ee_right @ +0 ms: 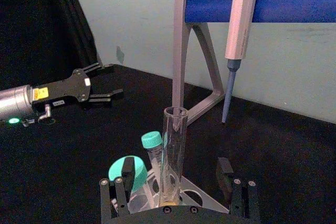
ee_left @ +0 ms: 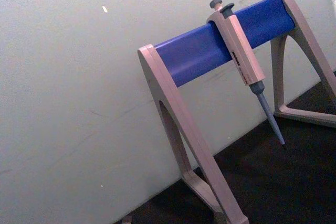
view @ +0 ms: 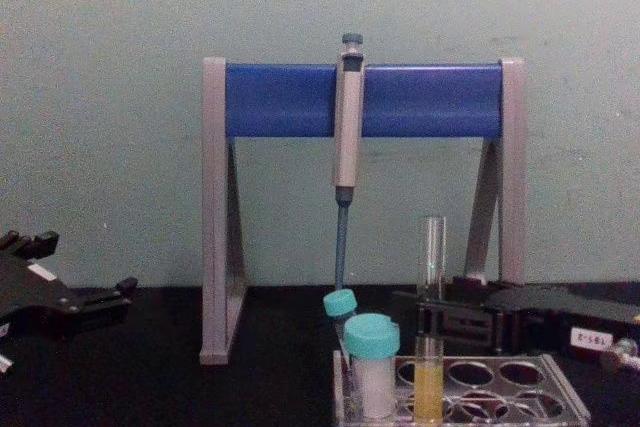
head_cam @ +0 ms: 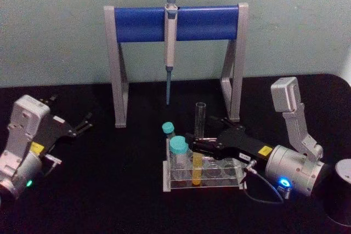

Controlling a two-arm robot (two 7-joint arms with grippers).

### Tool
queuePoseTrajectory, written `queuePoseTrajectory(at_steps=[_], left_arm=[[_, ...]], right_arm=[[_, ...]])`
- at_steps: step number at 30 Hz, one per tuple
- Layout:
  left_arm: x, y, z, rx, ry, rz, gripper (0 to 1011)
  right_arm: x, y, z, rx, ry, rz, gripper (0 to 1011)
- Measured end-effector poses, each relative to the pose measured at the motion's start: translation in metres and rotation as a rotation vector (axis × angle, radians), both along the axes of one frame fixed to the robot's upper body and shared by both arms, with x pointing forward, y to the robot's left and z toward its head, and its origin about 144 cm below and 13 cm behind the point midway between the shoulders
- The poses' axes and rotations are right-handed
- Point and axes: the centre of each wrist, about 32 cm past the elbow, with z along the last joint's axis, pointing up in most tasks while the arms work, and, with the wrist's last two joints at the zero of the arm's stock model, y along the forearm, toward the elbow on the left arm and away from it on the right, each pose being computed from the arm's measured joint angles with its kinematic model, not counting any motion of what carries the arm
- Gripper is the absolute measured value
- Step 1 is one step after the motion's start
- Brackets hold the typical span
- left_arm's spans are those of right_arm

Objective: Pick up the test tube from the test tube rack, shake it, then place it back into the test tube rack.

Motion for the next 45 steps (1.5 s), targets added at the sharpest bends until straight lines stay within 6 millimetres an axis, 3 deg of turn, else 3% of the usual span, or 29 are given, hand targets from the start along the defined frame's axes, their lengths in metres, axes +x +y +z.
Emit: queuePoseTrajectory(at_steps=[9, 28, 45], left_arm=[[0.0, 0.0, 0.0, 0.0, 0.0, 0.0, 1001], [0.0, 0.0, 0.0, 0.0, 0.0, 0.0, 1001], [0.0, 0.0, 0.0, 0.0, 0.0, 0.0, 1001]], right_arm=[[-0.0001, -0.0002, 0.0001, 0.0, 0.0, -0.001, 866], [-0.0001, -0.0001, 0.0004, 0.001, -0.002, 0.0, 246], [-0.0001, -0.0001, 0.0004, 0.001, -0.003, -0.001, 228]])
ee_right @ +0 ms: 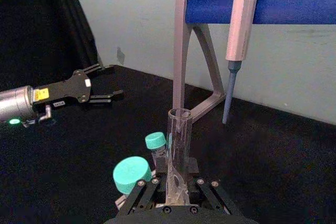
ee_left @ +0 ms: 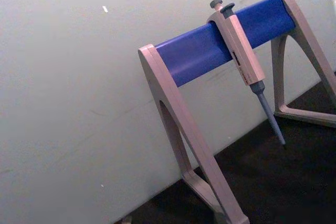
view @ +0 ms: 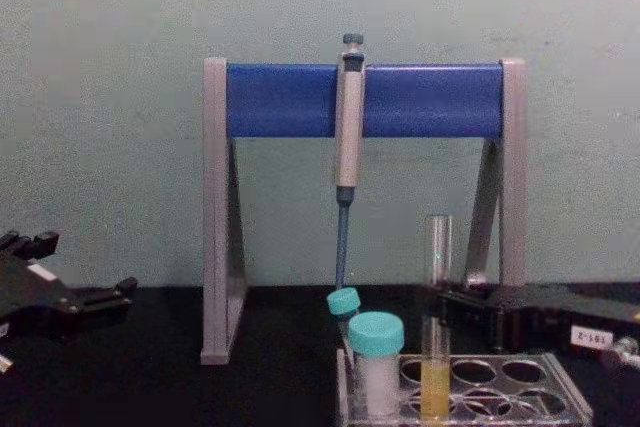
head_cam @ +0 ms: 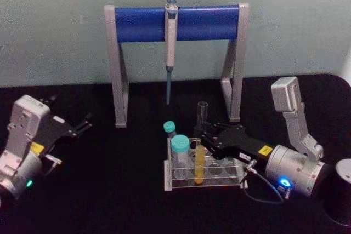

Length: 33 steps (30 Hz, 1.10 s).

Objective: Pick up the test tube from the test tube rack, shake it, then place it back into the test tube rack.

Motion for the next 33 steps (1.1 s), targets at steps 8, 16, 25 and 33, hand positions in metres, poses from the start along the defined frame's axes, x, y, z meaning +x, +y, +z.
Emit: queuePoseTrajectory(at_steps=[8, 16, 25, 33], left_arm=[[0.0, 0.0, 0.0, 0.0, 0.0, 0.0, 1001], [0.0, 0.0, 0.0, 0.0, 0.0, 0.0, 1001], [0.0, 0.0, 0.0, 0.0, 0.0, 0.0, 1001], [0.0, 0.0, 0.0, 0.0, 0.0, 0.0, 1001]], right_arm=[[-0.001, 0.0, -0.001, -0.005, -0.026, 0.0, 228], [-0.004, 0.0, 0.0, -0.017, -0.074, 0.019, 228], [-0.01, 0.0, 0.002, -0.022, -0.102, 0.042, 229], [-0.013, -0.001, 0.008, -0.049, -0.15, 0.051, 228]])
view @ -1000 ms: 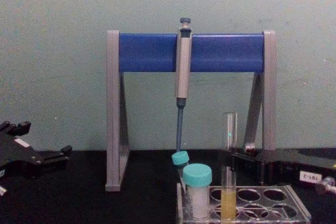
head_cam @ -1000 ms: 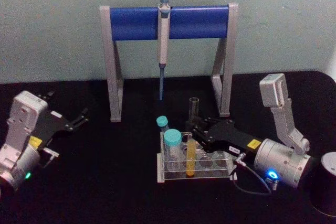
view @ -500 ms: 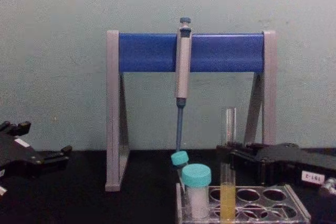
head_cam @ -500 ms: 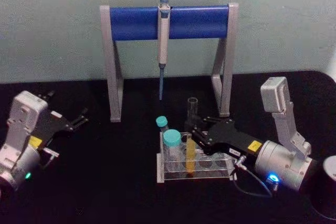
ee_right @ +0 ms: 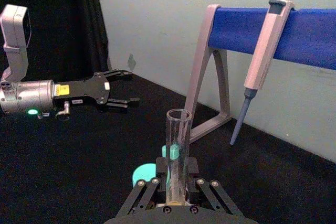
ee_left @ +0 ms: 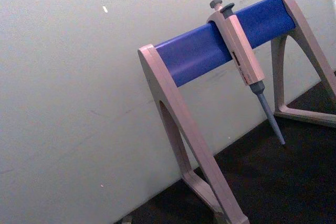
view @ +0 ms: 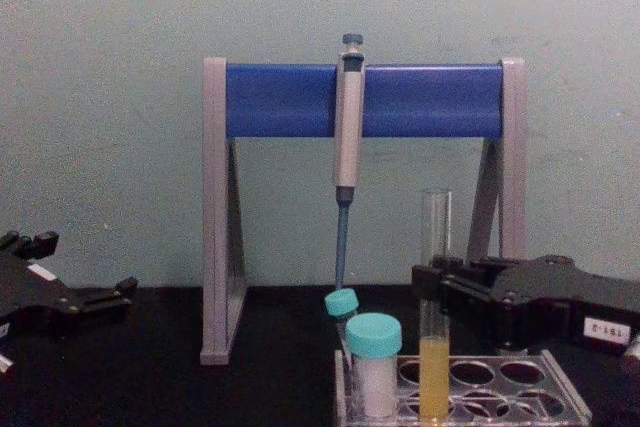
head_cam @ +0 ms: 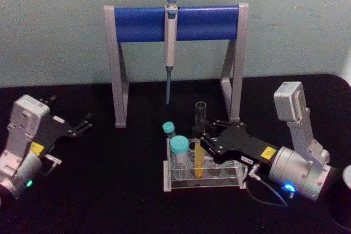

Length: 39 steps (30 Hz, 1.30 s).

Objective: Pick up the test tube from the test tube rack, shake it, then place it back into the test tube rack.

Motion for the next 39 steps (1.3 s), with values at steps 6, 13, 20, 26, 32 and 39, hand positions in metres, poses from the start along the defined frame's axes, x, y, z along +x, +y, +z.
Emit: queuePoseTrajectory(at_steps=[6, 13, 20, 26, 32, 39], left_arm=[[0.0, 0.0, 0.0, 0.0, 0.0, 0.0, 1001], [0.0, 0.0, 0.0, 0.0, 0.0, 0.0, 1001], [0.0, 0.0, 0.0, 0.0, 0.0, 0.0, 1001], [0.0, 0.0, 0.0, 0.0, 0.0, 0.0, 1001], [0.0, 0.0, 0.0, 0.0, 0.0, 0.0, 1001], [0.0, 0.0, 0.0, 0.0, 0.0, 0.0, 1001]], right_arm=[[-0.001, -0.001, 0.004, -0.004, -0.021, -0.004, 228], [-0.004, -0.002, 0.017, 0.023, -0.053, 0.001, 228], [-0.003, -0.003, 0.03, 0.043, -0.08, 0.004, 228], [0.007, -0.005, 0.042, 0.036, -0.111, -0.033, 228], [0.018, -0.006, 0.048, 0.025, -0.131, -0.078, 229], [0.027, -0.006, 0.049, 0.02, -0.134, -0.106, 228]])
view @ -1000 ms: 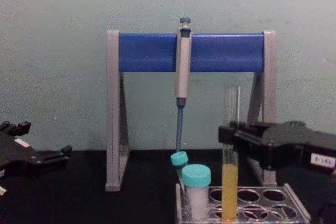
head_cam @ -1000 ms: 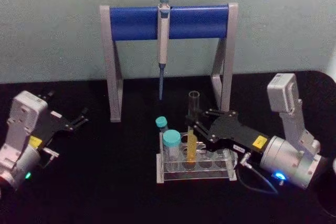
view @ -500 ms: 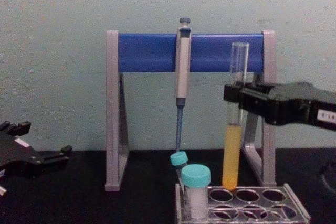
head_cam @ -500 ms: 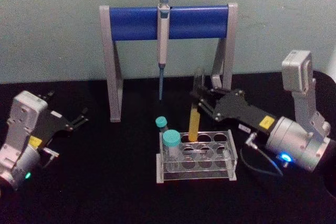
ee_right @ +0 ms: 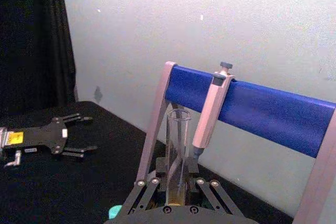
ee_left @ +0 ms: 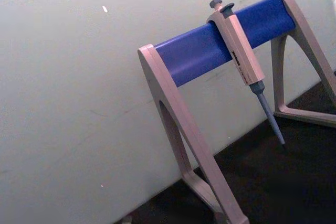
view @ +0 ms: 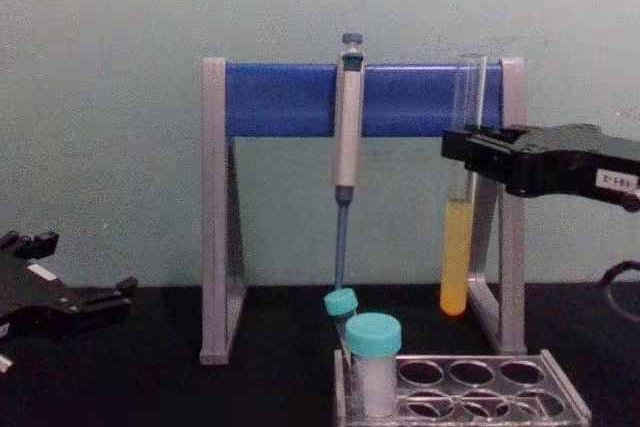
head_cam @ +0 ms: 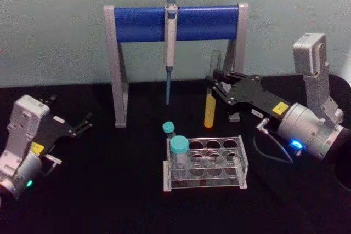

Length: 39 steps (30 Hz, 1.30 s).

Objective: Pick up the test tube from the test tube rack, shake it, then place it back into the test tube rack.

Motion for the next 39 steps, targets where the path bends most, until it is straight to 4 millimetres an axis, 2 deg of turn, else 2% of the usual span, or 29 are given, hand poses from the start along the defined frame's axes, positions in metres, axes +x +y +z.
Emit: queuePoseTrajectory(at_steps=[13, 22, 30, 39], left_arm=[[0.0, 0.0, 0.0, 0.0, 0.0, 0.0, 1002], [0.0, 0.0, 0.0, 0.0, 0.0, 0.0, 1001], [0.0, 0.0, 0.0, 0.0, 0.0, 0.0, 1001], [0.0, 0.0, 0.0, 0.0, 0.0, 0.0, 1001]], right_arm=[[0.002, -0.007, 0.001, -0.012, -0.004, -0.048, 229], [-0.016, -0.019, -0.003, -0.036, 0.014, -0.051, 228], [-0.027, -0.008, -0.007, -0.01, 0.04, 0.04, 229], [-0.013, 0.006, -0.008, 0.024, 0.032, 0.058, 229]])
